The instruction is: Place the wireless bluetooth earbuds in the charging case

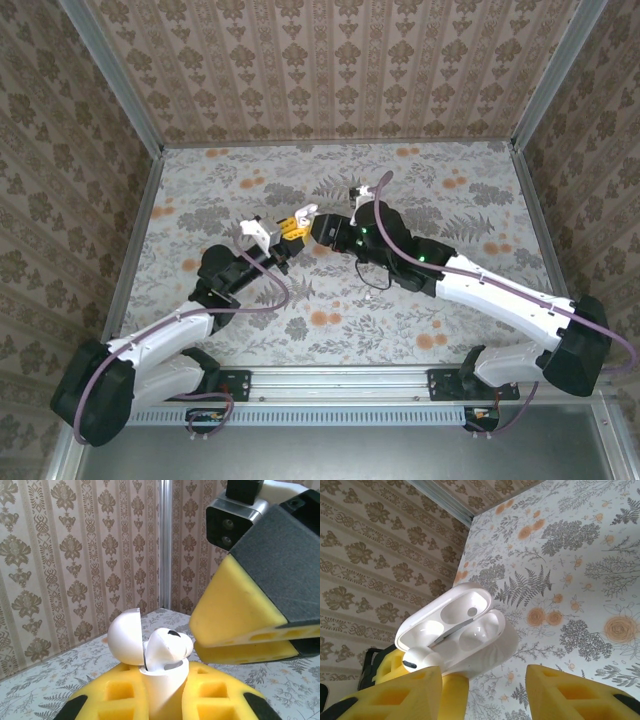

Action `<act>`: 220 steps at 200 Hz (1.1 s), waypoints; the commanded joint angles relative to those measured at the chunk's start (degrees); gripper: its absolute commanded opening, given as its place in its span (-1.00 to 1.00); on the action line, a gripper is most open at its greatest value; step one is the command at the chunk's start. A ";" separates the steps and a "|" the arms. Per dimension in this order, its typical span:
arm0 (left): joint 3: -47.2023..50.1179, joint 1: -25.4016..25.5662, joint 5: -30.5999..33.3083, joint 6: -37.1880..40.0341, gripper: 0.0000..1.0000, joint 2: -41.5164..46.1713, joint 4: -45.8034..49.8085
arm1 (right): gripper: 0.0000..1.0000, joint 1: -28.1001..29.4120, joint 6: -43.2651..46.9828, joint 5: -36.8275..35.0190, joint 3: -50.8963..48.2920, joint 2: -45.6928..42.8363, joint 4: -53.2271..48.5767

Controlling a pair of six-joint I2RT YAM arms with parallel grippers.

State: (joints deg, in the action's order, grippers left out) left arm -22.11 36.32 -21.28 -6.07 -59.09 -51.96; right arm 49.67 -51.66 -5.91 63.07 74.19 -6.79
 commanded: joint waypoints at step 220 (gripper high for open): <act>-1.88 -4.85 -10.10 -4.13 -1.00 4.68 3.57 | -0.51 -3.25 8.75 21.82 11.89 4.38 -6.69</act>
State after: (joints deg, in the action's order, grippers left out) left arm -22.24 32.03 -30.02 -9.47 -55.31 -47.92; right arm 47.37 -43.42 15.27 73.19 78.35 -12.51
